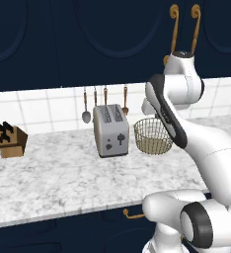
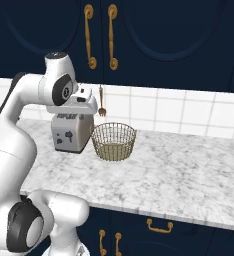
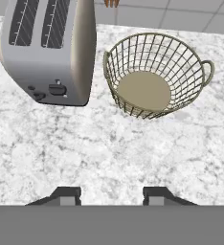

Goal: Open the cabinet, pick up the bread from the cabinet and place it in the basket. Then move the basket to the dining counter.

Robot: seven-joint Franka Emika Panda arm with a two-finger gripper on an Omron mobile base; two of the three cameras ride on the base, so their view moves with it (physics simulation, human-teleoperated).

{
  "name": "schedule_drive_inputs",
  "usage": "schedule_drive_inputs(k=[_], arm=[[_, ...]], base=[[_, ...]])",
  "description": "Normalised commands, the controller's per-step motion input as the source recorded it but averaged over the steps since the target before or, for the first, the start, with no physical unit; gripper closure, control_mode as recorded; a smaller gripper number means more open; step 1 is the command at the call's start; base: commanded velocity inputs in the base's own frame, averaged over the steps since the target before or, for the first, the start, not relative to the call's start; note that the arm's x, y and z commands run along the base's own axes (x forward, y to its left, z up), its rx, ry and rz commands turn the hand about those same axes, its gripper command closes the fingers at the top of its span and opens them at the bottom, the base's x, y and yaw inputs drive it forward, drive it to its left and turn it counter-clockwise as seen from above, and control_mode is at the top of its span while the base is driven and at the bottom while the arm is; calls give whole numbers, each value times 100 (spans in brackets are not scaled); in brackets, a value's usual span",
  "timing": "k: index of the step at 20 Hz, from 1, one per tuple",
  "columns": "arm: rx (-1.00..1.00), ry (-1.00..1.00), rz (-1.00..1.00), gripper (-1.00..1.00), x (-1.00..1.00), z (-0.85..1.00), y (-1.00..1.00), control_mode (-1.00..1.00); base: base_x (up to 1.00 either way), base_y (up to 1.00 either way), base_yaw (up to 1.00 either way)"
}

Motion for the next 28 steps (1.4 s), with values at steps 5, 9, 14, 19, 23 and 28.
schedule_drive_inputs(k=[5, 9, 14, 19, 23, 28], arm=[[1, 0, 0, -100, -20, -7, -2, -100], [1, -27, -2, -100, -40, 13, -18, -100], [1, -56, -1, -100, -2, 78, -31, -100], [6, -44, -5, -100, 23, 84, -5, -100], [8, -35, -3, -100, 15, 55, 0, -100], [6, -21, -5, -100, 1, 64, -2, -100]], base=[[0, 0, 0], [0, 0, 0], [0, 0, 0], [0, 0, 0], [0, 0, 0], [0, 0, 0]])
